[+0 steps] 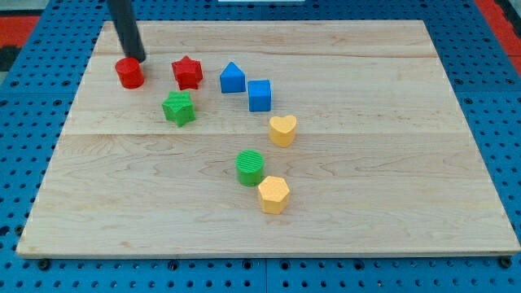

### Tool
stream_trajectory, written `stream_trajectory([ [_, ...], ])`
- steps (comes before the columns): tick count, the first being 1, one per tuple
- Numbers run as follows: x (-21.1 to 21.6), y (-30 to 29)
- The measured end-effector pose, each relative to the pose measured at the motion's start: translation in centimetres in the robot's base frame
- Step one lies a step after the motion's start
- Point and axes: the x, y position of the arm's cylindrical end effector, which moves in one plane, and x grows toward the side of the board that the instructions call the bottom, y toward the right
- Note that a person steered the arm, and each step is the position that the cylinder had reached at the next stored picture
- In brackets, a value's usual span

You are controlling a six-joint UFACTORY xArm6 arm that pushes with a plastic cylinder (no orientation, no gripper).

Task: Push the red circle towards the green star

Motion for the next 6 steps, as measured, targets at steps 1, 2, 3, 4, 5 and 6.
stream_trajectory([
  [1,0.1,-3.6],
  [2,4.1,0.5],
  [3,4.0,-4.2],
  [4,2.0,-4.9],
  [5,2.9,-0.3],
  [6,3.4,0.6],
])
